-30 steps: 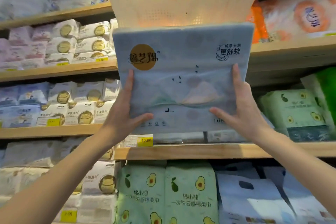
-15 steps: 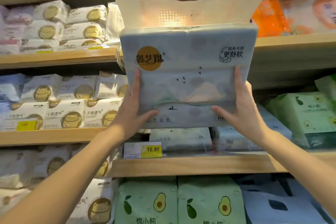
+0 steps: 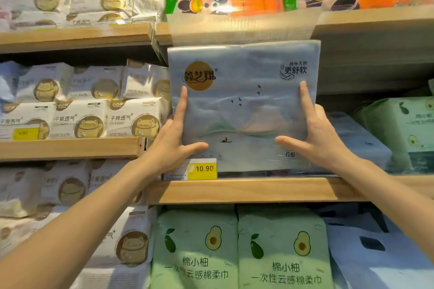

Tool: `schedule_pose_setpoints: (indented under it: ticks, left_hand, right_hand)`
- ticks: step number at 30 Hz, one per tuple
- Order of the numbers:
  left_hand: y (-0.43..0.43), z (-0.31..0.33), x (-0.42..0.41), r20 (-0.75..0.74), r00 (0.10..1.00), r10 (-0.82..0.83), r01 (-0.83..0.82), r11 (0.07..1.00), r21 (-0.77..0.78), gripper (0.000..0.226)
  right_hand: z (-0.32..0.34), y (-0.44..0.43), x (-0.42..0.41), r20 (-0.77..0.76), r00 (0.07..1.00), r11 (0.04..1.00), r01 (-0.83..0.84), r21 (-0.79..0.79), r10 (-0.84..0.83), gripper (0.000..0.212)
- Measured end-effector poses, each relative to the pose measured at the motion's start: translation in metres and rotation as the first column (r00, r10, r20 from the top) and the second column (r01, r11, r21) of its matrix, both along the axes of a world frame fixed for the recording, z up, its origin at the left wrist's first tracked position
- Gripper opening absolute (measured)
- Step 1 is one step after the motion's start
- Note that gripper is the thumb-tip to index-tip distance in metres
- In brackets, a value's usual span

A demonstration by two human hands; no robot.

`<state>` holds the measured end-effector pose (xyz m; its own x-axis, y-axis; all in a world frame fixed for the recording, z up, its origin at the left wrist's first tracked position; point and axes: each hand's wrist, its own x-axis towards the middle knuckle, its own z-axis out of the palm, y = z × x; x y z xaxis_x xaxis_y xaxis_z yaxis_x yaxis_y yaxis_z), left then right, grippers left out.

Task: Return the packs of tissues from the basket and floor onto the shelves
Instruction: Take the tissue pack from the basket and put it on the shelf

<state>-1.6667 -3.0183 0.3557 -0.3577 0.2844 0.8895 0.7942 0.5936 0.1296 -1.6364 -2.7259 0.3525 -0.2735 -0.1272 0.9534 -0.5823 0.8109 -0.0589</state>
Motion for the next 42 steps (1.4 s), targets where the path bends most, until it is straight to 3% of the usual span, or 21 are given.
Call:
schedule_pose_setpoints:
  ticks: [4, 7, 14, 19, 34, 42]
  left_hand:
    - [0.0, 0.006, 0.0, 0.135, 0.991, -0.009, 0.013, 0.999, -0.029, 0.118]
    - [0.004, 0.014, 0.0, 0.158, 0.983, 0.088, -0.076, 0.994, -0.08, 0.117]
    - [0.012, 0.03, -0.008, 0.282, 0.903, 0.325, -0.277, 0.941, -0.197, 0.12]
    - [0.019, 0.035, -0.017, 0.354, 0.862, 0.362, -0.299, 0.928, -0.221, 0.12]
    - [0.03, 0.041, -0.048, 0.375, 0.808, 0.455, -0.375, 0.887, -0.268, 0.121]
    - [0.026, 0.041, -0.061, 0.348, 0.826, 0.444, -0.368, 0.891, -0.265, 0.124]
  right_hand:
    - [0.009, 0.006, -0.005, 0.165, 0.985, 0.998, 0.056, 0.027, -0.06, 0.118]
    - [0.015, 0.008, -0.004, 0.274, 0.957, 0.995, 0.081, 0.06, -0.095, 0.119]
    - [0.028, 0.01, -0.011, 0.403, 0.894, 0.979, 0.154, 0.131, -0.195, 0.12]
    - [0.033, 0.013, -0.027, 0.484, 0.842, 0.97, 0.184, 0.158, -0.239, 0.121]
    - [0.042, 0.013, -0.051, 0.51, 0.76, 0.913, 0.288, 0.291, -0.402, 0.116]
    - [0.044, 0.012, -0.053, 0.483, 0.747, 0.885, 0.326, 0.333, -0.457, 0.116]
